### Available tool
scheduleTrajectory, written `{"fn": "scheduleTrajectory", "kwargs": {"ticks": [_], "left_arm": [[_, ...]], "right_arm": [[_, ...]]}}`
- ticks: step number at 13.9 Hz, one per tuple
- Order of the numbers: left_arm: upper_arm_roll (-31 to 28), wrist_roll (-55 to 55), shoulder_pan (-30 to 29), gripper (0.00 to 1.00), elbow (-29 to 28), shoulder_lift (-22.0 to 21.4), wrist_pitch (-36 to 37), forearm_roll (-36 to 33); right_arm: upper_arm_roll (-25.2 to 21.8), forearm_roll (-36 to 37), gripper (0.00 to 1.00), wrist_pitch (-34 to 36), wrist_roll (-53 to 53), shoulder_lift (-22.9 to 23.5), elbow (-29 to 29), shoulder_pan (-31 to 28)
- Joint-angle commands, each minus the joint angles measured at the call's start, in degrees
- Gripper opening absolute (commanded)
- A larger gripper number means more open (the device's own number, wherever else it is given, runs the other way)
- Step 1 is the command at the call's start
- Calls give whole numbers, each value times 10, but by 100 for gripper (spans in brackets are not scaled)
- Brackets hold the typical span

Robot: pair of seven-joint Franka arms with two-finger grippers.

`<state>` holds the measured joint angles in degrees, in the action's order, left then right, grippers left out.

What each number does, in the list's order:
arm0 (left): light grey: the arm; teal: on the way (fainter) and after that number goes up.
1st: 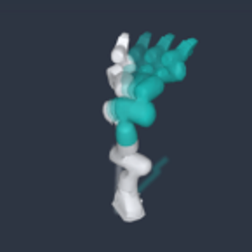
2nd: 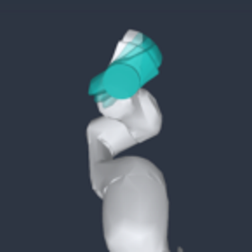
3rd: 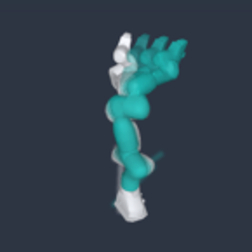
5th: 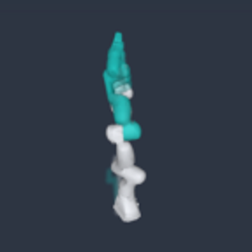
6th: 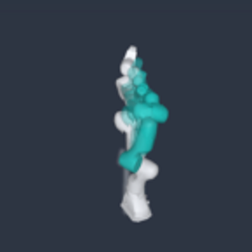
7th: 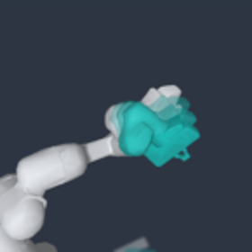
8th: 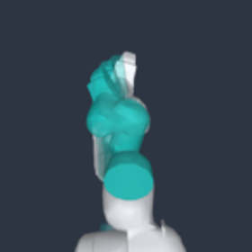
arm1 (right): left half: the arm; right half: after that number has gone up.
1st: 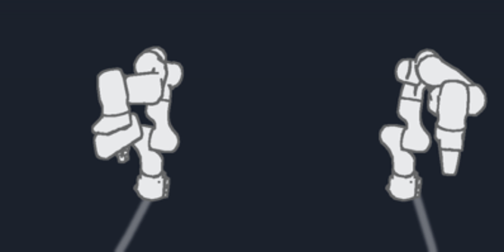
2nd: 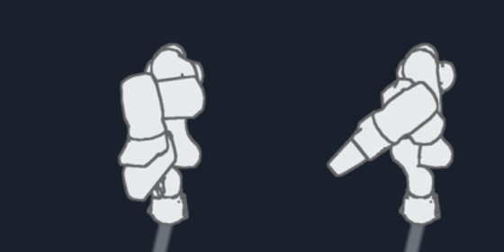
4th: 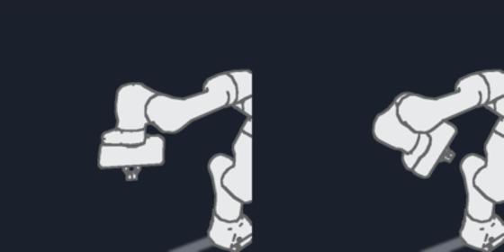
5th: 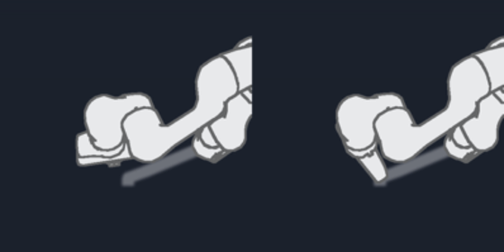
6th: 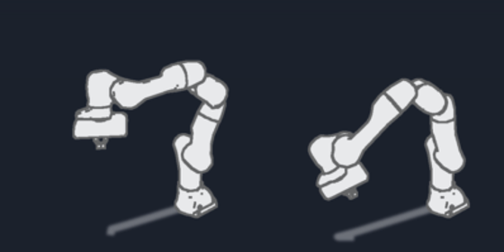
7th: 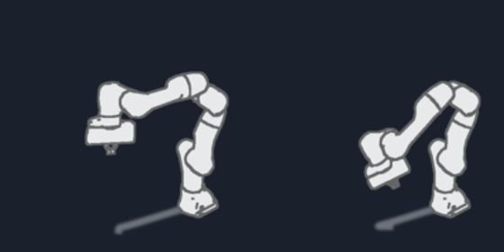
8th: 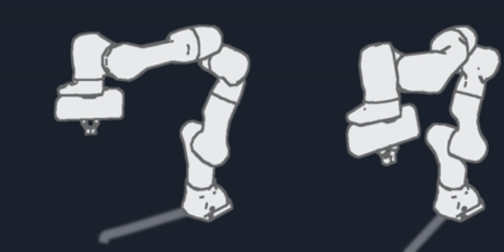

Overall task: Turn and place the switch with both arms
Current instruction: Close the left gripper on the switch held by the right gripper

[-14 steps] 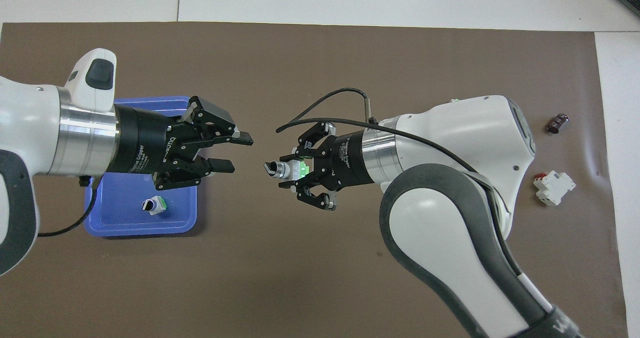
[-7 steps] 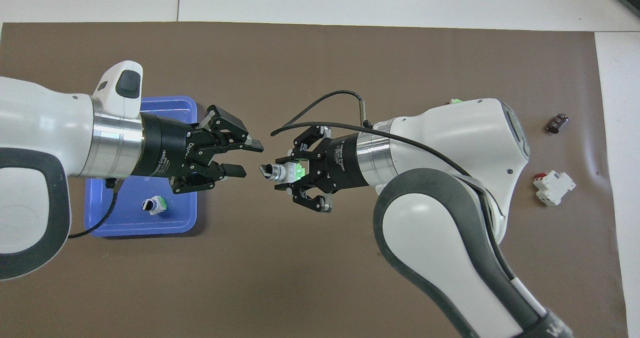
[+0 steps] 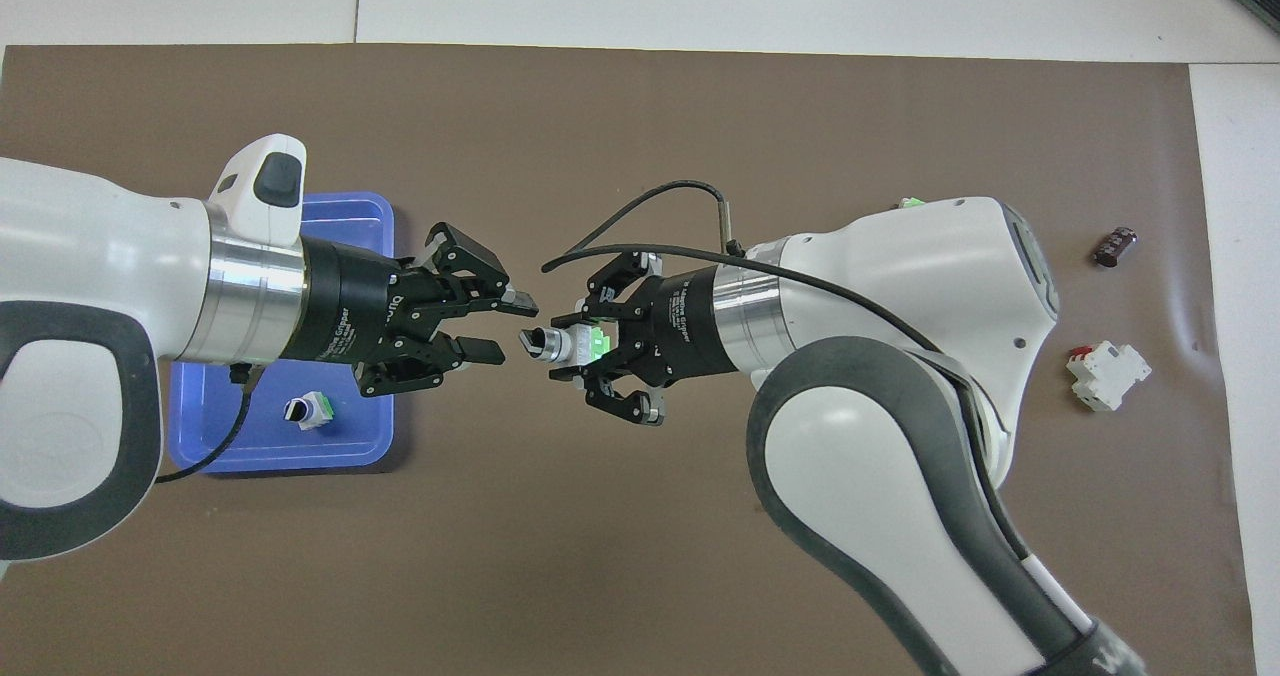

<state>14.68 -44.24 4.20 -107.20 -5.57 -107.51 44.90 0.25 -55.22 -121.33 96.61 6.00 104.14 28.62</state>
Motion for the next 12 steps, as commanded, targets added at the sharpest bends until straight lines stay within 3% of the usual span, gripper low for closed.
{"fn": "scheduleTrajectory", "kwargs": {"ticks": [1,3,5,12], "left_arm": [[1,-2,5,46,-22,-17,-17,12],[1,1,5,34,-22,-17,-17,12],[1,1,5,29,-22,-17,-17,12],[4,1,12,30,-40,-23,-42,13]], "right_arm": [[1,-15,0,-5,-1,-5,8,-1],[0,-15,0,-5,-1,-5,9,-1],[0,-15,0,-4,-1,-5,8,-1],[1,-15,0,-4,-1,-5,9,-2]]}}
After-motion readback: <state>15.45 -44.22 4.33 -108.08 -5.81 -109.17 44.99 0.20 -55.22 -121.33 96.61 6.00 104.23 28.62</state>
